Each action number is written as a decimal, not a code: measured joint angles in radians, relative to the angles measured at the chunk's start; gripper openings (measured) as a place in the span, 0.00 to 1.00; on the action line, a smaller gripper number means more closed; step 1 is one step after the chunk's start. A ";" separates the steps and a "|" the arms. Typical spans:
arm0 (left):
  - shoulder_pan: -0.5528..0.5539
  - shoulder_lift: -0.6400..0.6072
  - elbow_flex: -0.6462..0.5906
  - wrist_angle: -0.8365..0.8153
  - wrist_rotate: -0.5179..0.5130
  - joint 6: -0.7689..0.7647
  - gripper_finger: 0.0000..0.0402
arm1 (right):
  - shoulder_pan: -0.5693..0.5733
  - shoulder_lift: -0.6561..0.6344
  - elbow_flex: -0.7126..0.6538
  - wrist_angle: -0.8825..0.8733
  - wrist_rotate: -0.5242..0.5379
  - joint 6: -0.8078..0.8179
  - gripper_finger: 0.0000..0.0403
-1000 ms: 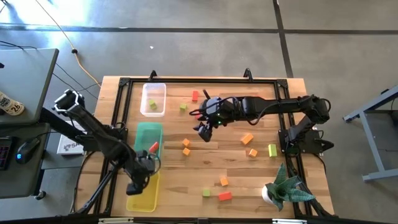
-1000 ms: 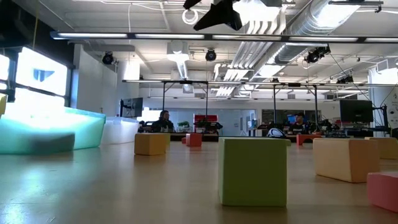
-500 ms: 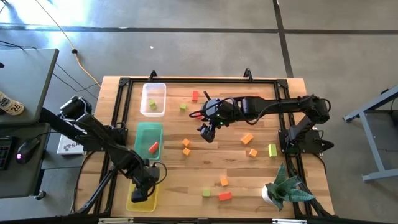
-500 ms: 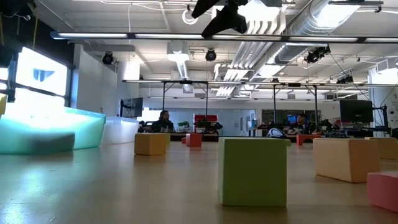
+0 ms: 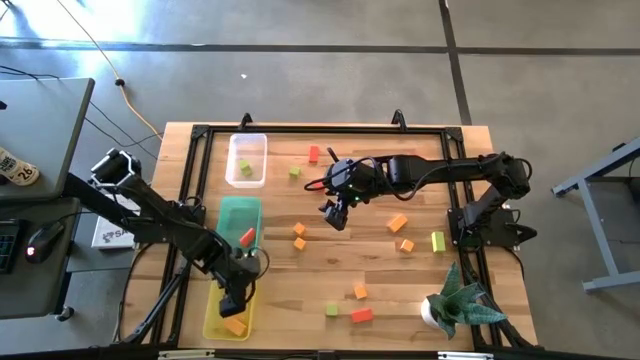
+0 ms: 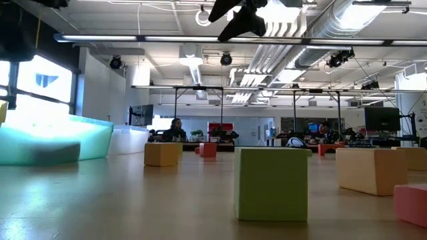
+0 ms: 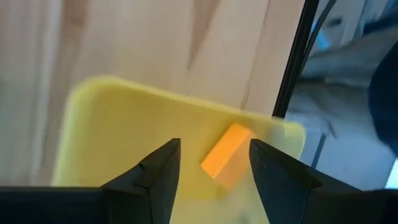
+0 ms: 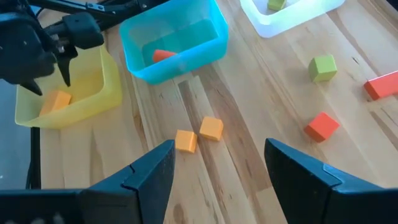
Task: Sort & place blocks by color
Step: Put the green cube block into the transparent bin
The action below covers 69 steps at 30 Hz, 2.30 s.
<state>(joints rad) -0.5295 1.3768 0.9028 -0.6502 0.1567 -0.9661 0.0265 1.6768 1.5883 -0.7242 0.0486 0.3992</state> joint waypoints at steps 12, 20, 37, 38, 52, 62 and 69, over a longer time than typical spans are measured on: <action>0.225 -0.193 0.000 0.002 -0.347 0.246 0.45 | -0.021 0.000 0.000 0.003 0.011 0.002 0.58; 0.455 -0.271 0.000 0.008 -0.389 0.585 0.45 | -0.050 0.000 0.000 0.003 0.011 0.012 0.58; 0.918 -0.278 0.000 0.264 -0.229 1.159 0.45 | -0.099 0.000 0.000 0.004 0.070 0.098 0.58; 0.942 -0.278 0.000 0.278 -0.212 1.178 0.45 | -0.102 0.000 0.000 0.004 0.076 0.098 0.58; 1.215 -0.242 0.000 0.511 -0.019 1.287 0.45 | -0.154 0.000 0.000 0.005 0.105 0.154 0.58; 1.252 -0.039 0.111 0.400 0.041 1.283 0.45 | -0.180 0.000 0.000 0.006 0.138 0.154 0.58; 1.242 0.122 0.232 0.194 0.038 1.218 0.45 | -0.190 0.000 0.000 0.005 0.143 0.153 0.58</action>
<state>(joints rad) 0.7125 1.4992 1.1343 -0.4565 0.1950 0.2519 -0.1638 1.6768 1.5883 -0.7189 0.1920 0.5526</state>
